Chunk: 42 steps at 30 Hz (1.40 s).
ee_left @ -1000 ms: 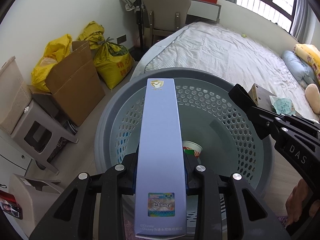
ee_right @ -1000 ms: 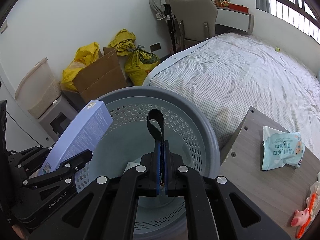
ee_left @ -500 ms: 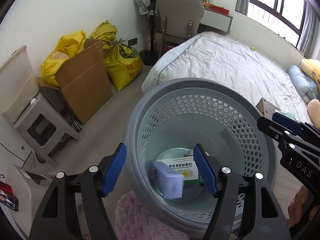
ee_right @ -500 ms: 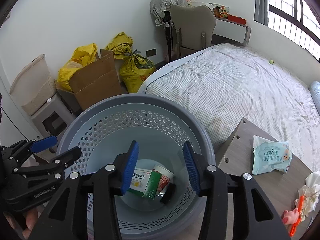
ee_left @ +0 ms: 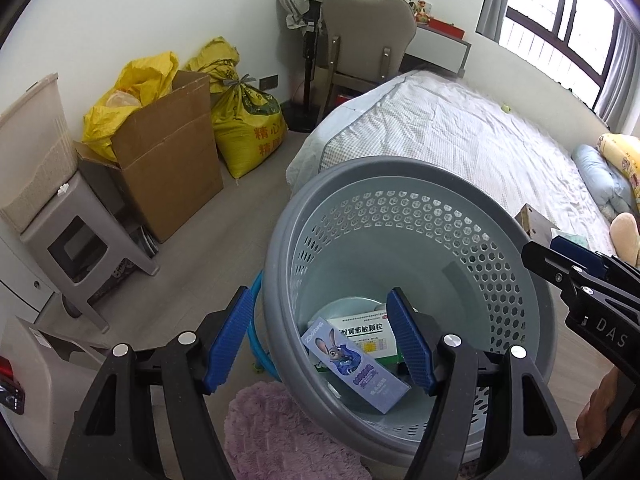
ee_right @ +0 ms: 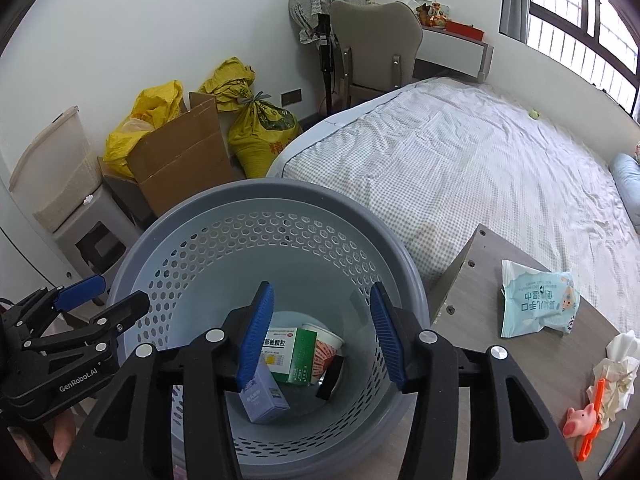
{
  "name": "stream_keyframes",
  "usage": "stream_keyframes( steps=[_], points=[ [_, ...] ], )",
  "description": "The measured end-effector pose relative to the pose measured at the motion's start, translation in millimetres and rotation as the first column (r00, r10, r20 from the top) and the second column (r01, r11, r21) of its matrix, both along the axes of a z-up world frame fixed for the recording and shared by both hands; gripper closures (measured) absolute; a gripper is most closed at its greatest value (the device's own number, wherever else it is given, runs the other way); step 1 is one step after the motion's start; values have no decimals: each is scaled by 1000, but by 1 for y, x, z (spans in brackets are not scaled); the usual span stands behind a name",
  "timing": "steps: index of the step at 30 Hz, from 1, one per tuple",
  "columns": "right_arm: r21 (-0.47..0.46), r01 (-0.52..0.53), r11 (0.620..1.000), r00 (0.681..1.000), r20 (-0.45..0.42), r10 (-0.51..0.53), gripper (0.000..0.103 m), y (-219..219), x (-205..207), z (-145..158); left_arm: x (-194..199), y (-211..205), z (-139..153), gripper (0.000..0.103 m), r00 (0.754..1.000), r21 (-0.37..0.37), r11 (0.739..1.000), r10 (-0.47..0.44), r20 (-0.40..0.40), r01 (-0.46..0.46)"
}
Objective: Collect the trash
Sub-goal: 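Open both grippers to drop the box and band into the basket, then move both grippers back over the table toward the blue-white tube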
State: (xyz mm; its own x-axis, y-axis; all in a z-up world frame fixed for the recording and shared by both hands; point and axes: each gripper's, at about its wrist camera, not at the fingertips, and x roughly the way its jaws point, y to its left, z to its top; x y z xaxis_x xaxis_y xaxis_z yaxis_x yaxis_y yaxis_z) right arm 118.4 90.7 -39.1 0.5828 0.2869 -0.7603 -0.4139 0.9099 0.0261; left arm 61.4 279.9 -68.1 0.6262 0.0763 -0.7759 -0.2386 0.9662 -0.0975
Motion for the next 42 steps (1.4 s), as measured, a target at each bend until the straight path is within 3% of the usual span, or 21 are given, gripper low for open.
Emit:
stream_keyframes(
  steps=[21,42],
  points=[
    [69,25,997,999,38,-27,51,-24,-20,21,-2,-33,22,35,999,51,998,-44,5,43],
    [125,143,982,983,98,-155,47,-121,-73,40,-21,-125,59,31,982,126,977,-180,51,172]
  ],
)
